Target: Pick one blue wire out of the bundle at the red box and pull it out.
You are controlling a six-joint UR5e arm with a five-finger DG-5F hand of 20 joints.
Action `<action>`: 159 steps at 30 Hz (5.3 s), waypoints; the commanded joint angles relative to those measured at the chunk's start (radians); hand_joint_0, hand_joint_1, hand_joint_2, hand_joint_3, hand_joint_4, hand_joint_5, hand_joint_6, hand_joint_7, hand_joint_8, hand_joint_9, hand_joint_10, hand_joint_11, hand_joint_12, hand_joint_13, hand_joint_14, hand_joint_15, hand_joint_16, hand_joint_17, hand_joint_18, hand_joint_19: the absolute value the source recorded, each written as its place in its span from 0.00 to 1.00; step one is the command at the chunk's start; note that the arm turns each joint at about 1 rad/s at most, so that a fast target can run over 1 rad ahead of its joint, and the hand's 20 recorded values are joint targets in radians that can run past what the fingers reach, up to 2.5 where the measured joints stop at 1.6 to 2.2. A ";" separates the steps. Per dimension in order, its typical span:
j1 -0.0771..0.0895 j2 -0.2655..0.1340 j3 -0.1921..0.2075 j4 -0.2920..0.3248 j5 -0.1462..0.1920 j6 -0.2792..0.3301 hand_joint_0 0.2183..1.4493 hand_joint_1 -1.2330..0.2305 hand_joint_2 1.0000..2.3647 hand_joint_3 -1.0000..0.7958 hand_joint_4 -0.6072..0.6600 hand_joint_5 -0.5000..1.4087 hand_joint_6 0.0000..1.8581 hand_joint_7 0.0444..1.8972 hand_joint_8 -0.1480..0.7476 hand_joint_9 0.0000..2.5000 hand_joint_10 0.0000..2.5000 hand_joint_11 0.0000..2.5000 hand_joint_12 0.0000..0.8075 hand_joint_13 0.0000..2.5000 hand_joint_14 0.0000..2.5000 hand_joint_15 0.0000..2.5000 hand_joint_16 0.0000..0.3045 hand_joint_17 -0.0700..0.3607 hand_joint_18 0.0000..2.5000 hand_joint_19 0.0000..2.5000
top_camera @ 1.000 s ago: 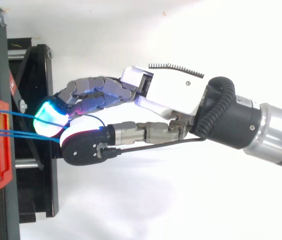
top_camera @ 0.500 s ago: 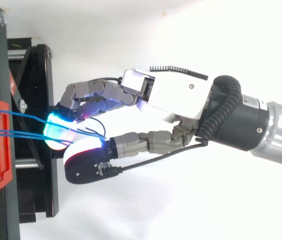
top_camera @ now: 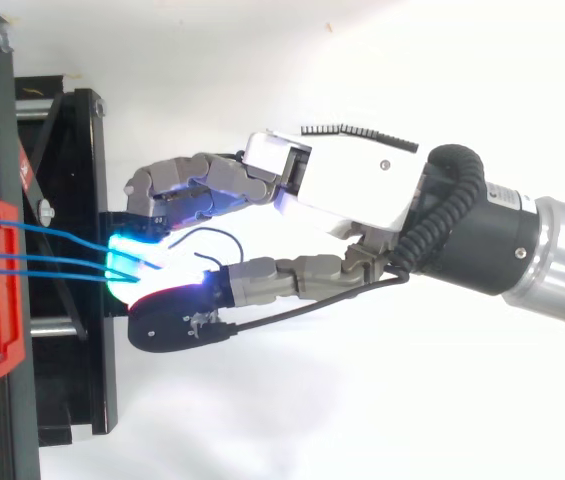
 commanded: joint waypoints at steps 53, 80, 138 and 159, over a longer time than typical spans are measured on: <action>-0.019 0.026 0.021 -0.007 0.000 -0.007 0.30 0.44 0.01 0.42 0.74 0.20 0.37 0.59 0.61 0.33 0.01 0.16 0.57 0.21 0.00 0.07 0.20 0.48 0.26 0.15; -0.019 0.026 0.021 -0.005 0.000 -0.007 0.35 0.29 0.01 0.40 0.69 0.17 0.44 0.47 0.59 0.30 0.00 0.17 0.57 0.21 0.00 0.06 0.20 0.48 0.27 0.14; -0.019 0.026 0.021 -0.005 0.003 -0.007 0.22 0.48 0.00 0.28 0.71 0.19 0.41 0.55 0.62 0.31 0.00 0.17 0.61 0.21 0.00 0.07 0.22 0.52 0.28 0.14; -0.019 0.026 0.021 -0.005 0.008 -0.007 0.28 0.37 0.01 0.46 0.72 0.18 0.45 0.57 0.62 0.32 0.00 0.19 0.59 0.21 0.00 0.07 0.21 0.50 0.28 0.15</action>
